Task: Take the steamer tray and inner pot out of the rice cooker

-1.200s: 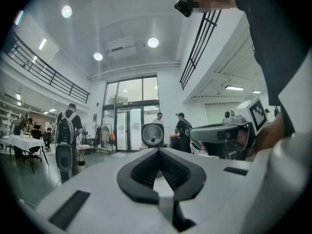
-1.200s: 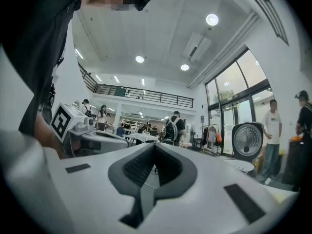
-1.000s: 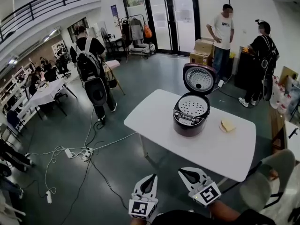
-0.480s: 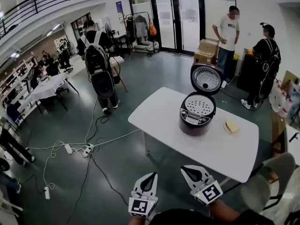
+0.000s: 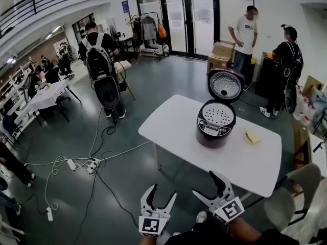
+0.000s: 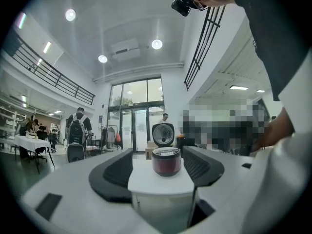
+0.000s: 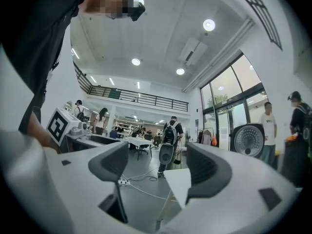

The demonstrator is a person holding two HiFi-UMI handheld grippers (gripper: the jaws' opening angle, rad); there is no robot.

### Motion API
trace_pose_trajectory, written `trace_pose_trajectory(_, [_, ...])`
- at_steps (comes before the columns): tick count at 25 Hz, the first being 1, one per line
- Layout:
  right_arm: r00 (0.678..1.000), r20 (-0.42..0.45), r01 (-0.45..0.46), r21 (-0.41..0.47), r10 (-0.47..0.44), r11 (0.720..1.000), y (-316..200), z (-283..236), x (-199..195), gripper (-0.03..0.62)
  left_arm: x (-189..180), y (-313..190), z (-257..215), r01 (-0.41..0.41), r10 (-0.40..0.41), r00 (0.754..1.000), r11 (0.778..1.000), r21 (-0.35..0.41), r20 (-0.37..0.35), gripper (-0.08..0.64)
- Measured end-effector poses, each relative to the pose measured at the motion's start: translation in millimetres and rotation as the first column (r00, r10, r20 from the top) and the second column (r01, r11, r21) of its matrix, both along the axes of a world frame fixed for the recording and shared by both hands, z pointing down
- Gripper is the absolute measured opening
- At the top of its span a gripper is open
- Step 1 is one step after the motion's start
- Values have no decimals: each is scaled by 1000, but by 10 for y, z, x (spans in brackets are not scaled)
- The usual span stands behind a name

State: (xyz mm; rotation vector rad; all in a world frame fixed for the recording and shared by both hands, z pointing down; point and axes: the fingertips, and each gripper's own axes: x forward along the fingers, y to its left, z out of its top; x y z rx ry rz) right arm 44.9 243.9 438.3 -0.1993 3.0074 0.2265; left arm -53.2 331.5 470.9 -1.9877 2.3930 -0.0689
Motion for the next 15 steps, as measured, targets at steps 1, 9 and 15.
trace_pose_trajectory(1, [1000, 14, -22, 3, 22, 1000, -75, -2, -4, 374, -67, -39, 1, 18, -18, 1000, 1000, 4, -4, 351])
trace_pose_trajectory(9, [988, 17, -155, -1, 155, 988, -943, 12, -125, 574, -353, -757, -20, 1, -1, 1000, 1000, 19, 1, 584])
trace_pose_trajectory(15, [976, 31, -215, 21, 214, 976, -1768, -112, -251, 580, -567, -1580, -44, -36, 36, 999, 999, -8, -15, 594])
